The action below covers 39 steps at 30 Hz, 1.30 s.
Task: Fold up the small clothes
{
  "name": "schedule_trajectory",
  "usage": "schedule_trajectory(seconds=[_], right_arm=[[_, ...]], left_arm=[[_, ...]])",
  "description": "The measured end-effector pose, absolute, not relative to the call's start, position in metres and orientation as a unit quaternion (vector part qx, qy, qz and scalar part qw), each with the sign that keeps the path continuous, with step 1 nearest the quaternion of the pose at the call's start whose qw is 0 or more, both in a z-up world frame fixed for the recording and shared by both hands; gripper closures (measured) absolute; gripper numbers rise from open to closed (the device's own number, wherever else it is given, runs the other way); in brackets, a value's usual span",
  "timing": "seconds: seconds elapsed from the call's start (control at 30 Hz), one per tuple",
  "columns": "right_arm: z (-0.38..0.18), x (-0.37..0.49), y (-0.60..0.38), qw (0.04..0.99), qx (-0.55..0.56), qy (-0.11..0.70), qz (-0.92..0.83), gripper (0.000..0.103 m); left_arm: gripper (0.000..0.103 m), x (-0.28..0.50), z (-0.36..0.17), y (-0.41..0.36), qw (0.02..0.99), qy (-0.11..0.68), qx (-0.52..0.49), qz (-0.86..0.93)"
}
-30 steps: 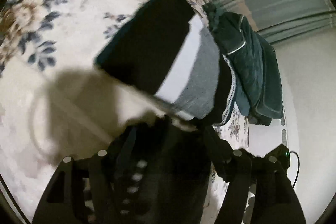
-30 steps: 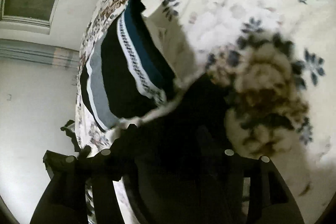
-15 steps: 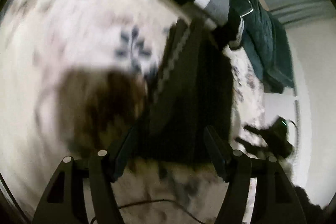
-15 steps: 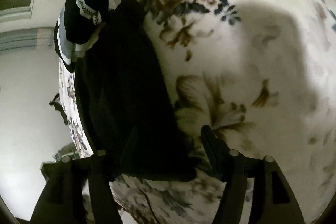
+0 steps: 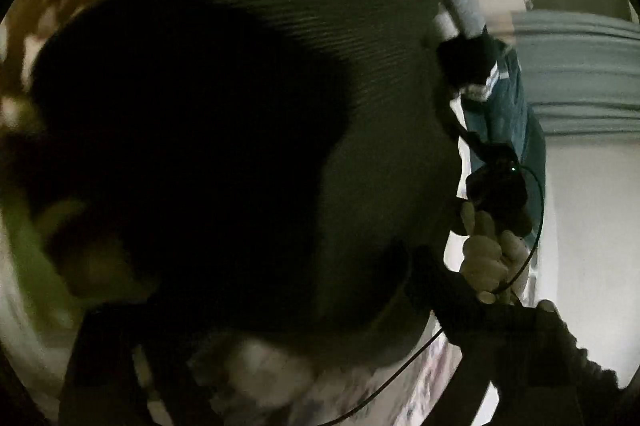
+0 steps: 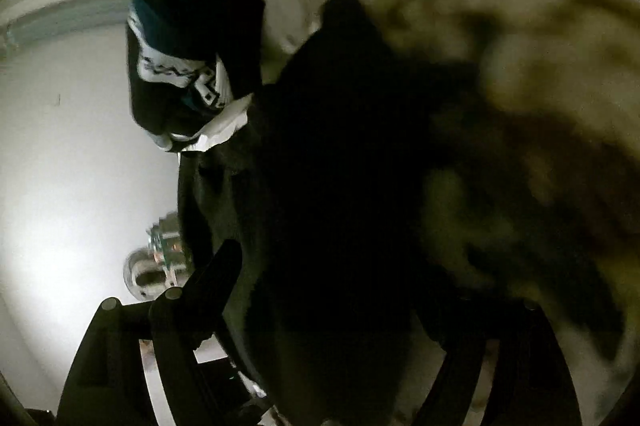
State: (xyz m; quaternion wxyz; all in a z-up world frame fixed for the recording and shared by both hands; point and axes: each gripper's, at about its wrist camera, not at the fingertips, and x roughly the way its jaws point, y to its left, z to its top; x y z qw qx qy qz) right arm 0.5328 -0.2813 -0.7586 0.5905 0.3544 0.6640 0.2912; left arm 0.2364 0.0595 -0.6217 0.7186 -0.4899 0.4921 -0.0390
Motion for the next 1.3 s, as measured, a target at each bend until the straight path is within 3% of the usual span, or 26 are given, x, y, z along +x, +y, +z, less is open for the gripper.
schedule_trajectory(seconds=[0.13,0.17,0.2,0.23,0.3,0.43,0.6,0.7,0.8,0.83,0.87,0.9,0.93,1.0,1.07,1.3], right_arm=[[-0.763,0.537,-0.272,0.589,0.368,0.651,0.306,0.024],[-0.763,0.536,-0.273,0.591,0.369,0.649,0.306,0.031],[-0.764,0.532,-0.277,0.597,0.365,0.652,0.293,0.059],[-0.767,0.533,-0.278,0.596,0.369,0.653,0.285,0.068],[-0.767,0.520,-0.290,0.593,0.402,0.642,0.275,0.072],[-0.737,0.482,-0.302,0.613,0.440,0.615,0.230,0.076],[-0.685,0.362,-0.315,0.617,0.483,0.602,0.152,0.078],[-0.671,0.264,-0.316,0.592,0.499,0.624,0.104,0.078],[-0.696,0.210,-0.313,0.562,0.489,0.663,0.077,0.074],[-0.707,0.200,-0.313,0.553,0.473,0.684,0.062,0.068],[-0.717,0.193,-0.313,0.541,0.463,0.700,0.055,0.066],[-0.726,0.186,-0.318,0.525,0.459,0.715,0.055,0.055],[-0.727,0.185,-0.324,0.521,0.453,0.721,0.053,0.052],[-0.716,0.183,-0.338,0.527,0.425,0.733,0.065,0.051],[-0.704,0.183,-0.354,0.536,0.399,0.741,0.068,0.049],[-0.658,0.263,-0.390,0.632,0.314,0.703,0.088,0.046]], left_arm=[[0.010,0.240,-0.615,0.057,0.728,0.466,-0.503,0.024],[0.024,0.241,-0.614,0.060,0.727,0.457,-0.511,0.040],[0.042,0.241,-0.612,0.065,0.727,0.450,-0.515,0.062],[0.070,0.243,-0.612,0.071,0.725,0.446,-0.520,0.078],[0.080,0.248,-0.612,0.084,0.718,0.438,-0.535,0.072],[0.085,0.268,-0.578,0.096,0.744,0.455,-0.488,0.024],[0.086,0.295,-0.538,0.127,0.756,0.503,-0.413,-0.065],[0.085,0.302,-0.541,0.125,0.733,0.569,-0.347,-0.137],[0.075,0.292,-0.575,0.115,0.695,0.636,-0.298,-0.154],[0.063,0.285,-0.587,0.115,0.685,0.653,-0.291,-0.139],[0.056,0.277,-0.595,0.117,0.679,0.660,-0.297,-0.126],[0.056,0.272,-0.598,0.122,0.676,0.655,-0.316,-0.118],[0.056,0.267,-0.595,0.128,0.679,0.640,-0.342,-0.112],[0.052,0.265,-0.582,0.136,0.690,0.612,-0.377,-0.091],[0.036,0.257,-0.570,0.145,0.709,0.588,-0.383,-0.065],[0.036,0.271,-0.583,0.161,0.741,0.542,-0.396,-0.024]])
